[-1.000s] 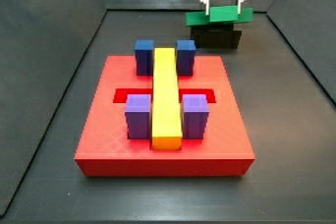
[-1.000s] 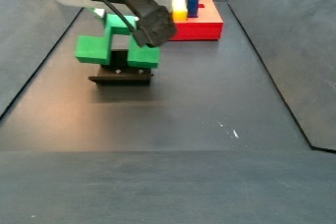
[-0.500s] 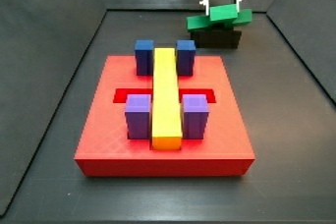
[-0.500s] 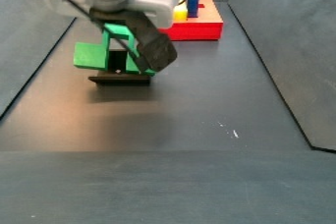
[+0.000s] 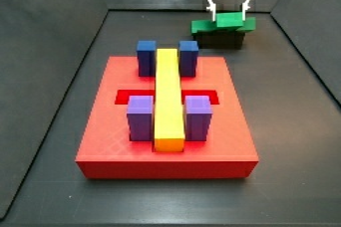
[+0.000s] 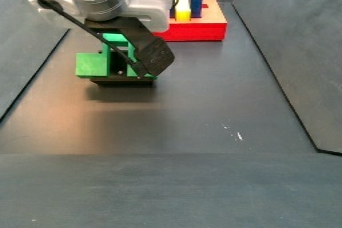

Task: Pick up the green object. Move up. Place the green object on the fixture. Regrasp the green object. Move to above the board. Insert the green object.
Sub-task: Place the green object on the fixture, then regrasp the green object.

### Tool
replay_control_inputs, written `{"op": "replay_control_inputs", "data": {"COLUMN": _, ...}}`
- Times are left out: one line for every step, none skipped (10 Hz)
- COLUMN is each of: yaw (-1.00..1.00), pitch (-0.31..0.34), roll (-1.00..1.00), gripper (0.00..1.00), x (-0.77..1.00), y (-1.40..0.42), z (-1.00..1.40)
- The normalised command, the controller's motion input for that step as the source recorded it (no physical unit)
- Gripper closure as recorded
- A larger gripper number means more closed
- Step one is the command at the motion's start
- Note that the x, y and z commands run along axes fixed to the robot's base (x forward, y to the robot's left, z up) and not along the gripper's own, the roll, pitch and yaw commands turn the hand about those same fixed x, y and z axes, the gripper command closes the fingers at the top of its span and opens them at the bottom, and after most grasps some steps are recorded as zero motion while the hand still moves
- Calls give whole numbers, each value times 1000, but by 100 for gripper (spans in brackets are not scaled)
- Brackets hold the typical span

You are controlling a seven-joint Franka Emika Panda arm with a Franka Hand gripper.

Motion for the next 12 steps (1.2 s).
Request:
{"op": "replay_control_inputs", "data": {"yaw": -117, "pitch": 289, "roll": 57, "gripper": 100, "x": 40, "y": 51, "z": -197}}
{"op": "replay_control_inputs", "data": {"yaw": -89, "pitch": 183, "roll": 80, "gripper": 100, "x": 0, "y": 0, "z": -177}}
{"op": "replay_control_inputs", "data": {"yaw": -29, "pitch": 54, "roll": 23, "gripper": 100, "x": 0, "y": 0, "z": -126}}
{"op": "replay_control_inputs", "data": {"yaw": -26, "pitch": 0, "roll": 0, "gripper": 100, "x": -9, "y": 0, "z": -171}}
{"op": "replay_control_inputs", "data": {"yaw": -54, "pitch": 0, "roll": 0, "gripper": 100, "x": -91, "y": 0, "z": -203}}
{"op": "replay_control_inputs", "data": {"yaw": -54, "pitch": 0, "roll": 0, "gripper": 100, "x": -83, "y": 0, "z": -243}}
{"op": "replay_control_inputs", "data": {"yaw": -40, "pitch": 0, "roll": 0, "gripper": 100, "x": -20, "y": 0, "z": -191}}
{"op": "replay_control_inputs", "data": {"yaw": 0, "pitch": 0, "roll": -26, "gripper": 100, "x": 0, "y": 17, "z": 0}}
{"op": "replay_control_inputs", "data": {"yaw": 0, "pitch": 0, "roll": 0, "gripper": 100, "x": 0, "y": 0, "z": 0}}
{"op": "replay_control_inputs", "data": {"yaw": 0, "pitch": 0, "roll": 0, "gripper": 0, "x": 0, "y": 0, "z": 0}}
{"op": "replay_control_inputs", "data": {"yaw": 0, "pitch": 0, "roll": 0, "gripper": 0, "x": 0, "y": 0, "z": 26}}
{"op": "replay_control_inputs", "data": {"yaw": 0, "pitch": 0, "roll": 34, "gripper": 0, "x": 0, "y": 0, "z": 63}}
